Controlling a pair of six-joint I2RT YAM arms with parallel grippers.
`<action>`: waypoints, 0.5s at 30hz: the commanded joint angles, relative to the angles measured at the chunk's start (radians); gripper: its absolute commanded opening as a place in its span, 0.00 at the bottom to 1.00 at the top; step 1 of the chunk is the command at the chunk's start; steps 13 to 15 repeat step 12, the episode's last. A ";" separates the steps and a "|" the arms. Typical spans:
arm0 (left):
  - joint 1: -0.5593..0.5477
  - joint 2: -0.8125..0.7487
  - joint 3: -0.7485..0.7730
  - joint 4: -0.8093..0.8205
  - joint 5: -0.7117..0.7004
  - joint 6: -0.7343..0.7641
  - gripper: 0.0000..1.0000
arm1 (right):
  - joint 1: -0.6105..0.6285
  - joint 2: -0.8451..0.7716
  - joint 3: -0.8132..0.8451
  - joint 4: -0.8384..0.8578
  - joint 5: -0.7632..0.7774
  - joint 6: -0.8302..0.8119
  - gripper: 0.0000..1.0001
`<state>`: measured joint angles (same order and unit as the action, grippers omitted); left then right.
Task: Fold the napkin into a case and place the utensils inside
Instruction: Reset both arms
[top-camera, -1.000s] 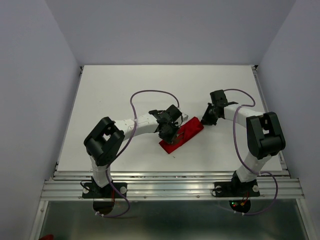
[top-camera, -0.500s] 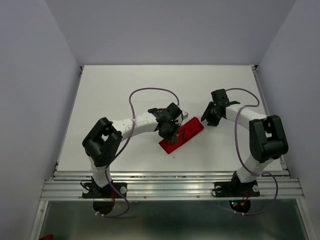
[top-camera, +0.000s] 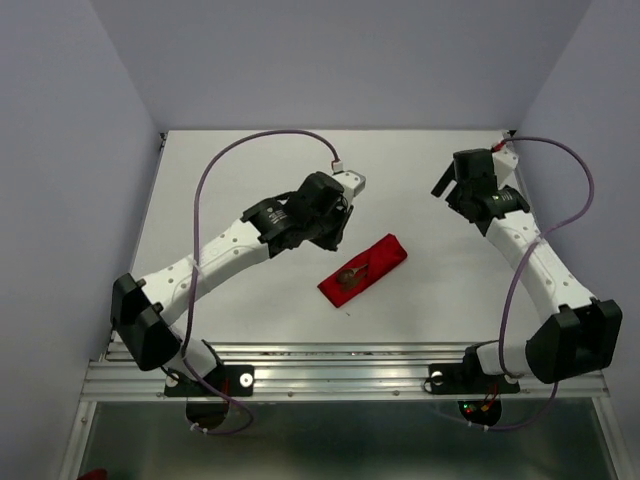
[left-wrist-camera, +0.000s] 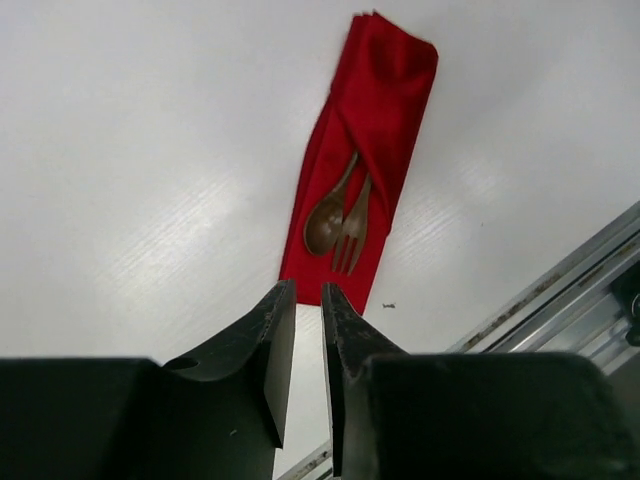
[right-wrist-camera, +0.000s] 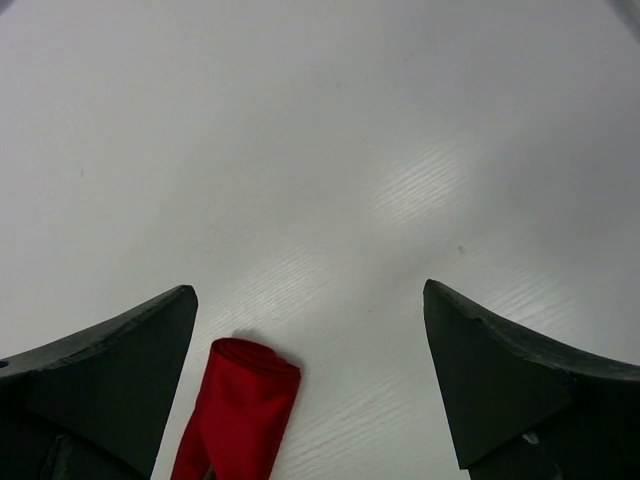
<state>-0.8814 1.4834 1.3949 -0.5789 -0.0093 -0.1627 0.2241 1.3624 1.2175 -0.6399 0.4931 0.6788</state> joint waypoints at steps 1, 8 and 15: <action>0.007 -0.098 0.102 -0.039 -0.164 0.005 0.29 | 0.008 -0.123 0.036 -0.069 0.206 -0.050 1.00; 0.018 -0.202 0.156 0.007 -0.270 -0.040 0.29 | 0.008 -0.364 -0.085 -0.003 0.243 -0.033 1.00; 0.021 -0.276 0.109 0.071 -0.313 -0.083 0.29 | 0.008 -0.472 -0.177 0.058 0.251 -0.019 1.00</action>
